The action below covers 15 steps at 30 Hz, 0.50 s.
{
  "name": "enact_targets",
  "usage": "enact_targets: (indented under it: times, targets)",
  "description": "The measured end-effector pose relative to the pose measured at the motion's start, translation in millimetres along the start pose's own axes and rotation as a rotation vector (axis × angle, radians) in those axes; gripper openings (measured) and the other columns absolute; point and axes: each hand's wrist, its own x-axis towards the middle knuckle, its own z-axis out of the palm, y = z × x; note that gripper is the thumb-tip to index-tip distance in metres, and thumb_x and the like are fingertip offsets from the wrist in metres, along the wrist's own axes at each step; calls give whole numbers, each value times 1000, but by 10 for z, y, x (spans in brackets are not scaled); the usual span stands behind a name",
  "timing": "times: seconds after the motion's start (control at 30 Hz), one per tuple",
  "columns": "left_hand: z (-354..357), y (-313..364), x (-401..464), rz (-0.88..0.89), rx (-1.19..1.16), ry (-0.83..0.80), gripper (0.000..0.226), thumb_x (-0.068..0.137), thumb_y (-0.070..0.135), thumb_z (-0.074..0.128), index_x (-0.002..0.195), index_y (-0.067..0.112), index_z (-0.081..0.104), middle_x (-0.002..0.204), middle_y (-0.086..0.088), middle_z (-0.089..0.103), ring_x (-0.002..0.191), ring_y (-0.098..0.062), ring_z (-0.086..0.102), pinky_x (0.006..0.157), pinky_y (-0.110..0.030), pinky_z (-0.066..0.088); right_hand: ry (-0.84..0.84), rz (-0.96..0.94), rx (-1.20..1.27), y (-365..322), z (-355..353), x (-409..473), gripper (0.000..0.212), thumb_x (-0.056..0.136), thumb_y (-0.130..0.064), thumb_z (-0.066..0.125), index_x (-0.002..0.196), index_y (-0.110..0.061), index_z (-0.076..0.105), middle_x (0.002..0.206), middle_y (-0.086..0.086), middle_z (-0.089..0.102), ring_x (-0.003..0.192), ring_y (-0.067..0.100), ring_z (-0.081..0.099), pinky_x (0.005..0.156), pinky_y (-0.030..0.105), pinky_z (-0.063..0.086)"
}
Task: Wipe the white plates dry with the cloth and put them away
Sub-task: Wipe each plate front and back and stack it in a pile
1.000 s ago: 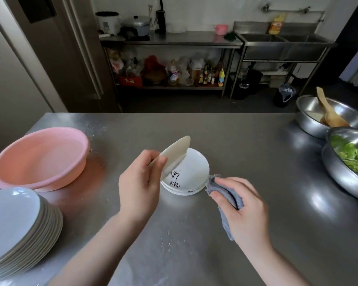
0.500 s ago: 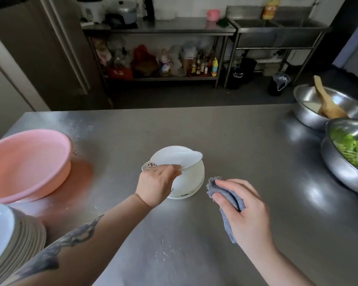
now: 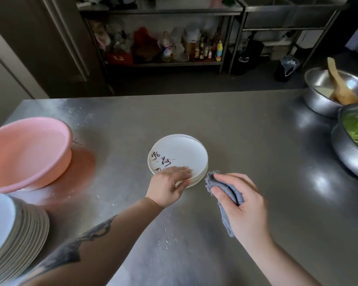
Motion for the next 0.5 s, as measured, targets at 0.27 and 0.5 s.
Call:
enact_targets:
  times: [0.27, 0.5]
  targets:
    - [166, 15, 102, -212, -30, -102, 25, 84, 22, 75, 108, 14, 76, 123, 2, 68, 122, -15, 59, 105, -28, 41, -41, 11, -159, 187, -38, -30, 17, 79, -29, 69, 95, -33, 72, 102, -19, 63, 98, 4, 61, 80, 7, 40]
    - [-163, 157, -145, -400, -123, -18, 24, 86, 19, 71, 109, 26, 72, 121, 16, 66, 118, -6, 56, 94, -14, 36, -128, -15, -184, 157, -47, -63, 15, 75, -32, 71, 90, -36, 69, 100, -20, 62, 97, 8, 61, 79, 10, 42]
